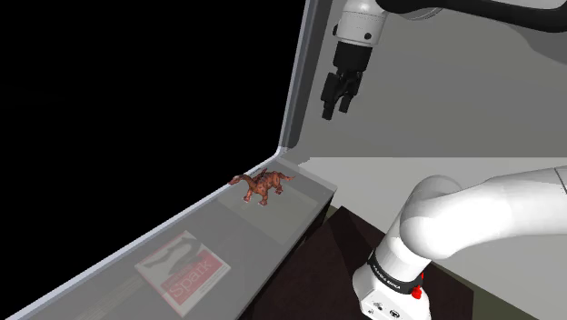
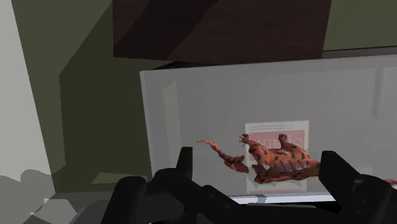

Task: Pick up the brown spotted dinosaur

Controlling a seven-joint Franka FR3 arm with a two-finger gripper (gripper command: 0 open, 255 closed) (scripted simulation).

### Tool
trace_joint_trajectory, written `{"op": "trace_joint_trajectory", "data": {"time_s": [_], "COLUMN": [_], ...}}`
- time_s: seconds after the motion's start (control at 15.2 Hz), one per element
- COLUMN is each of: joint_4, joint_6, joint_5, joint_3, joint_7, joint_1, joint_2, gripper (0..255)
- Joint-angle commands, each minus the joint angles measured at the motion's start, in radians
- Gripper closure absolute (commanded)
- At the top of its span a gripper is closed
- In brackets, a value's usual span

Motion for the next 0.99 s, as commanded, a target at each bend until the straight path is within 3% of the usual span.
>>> {"op": "trace_joint_trajectory", "data": {"time_s": [0.0,0.46,0.92], "joint_4": [0.000,-0.135,-0.180], "joint_6": [0.000,0.171,0.380], "joint_5": [0.000,0.137,0.245], "joint_3": [0.000,0.180,0.367], "joint_7": [0.000,0.420,0.827], "joint_1": [0.000,-0.072,-0.152], "joint_2": [0.000,0.037,0.186], "gripper": [0,0,0]}}
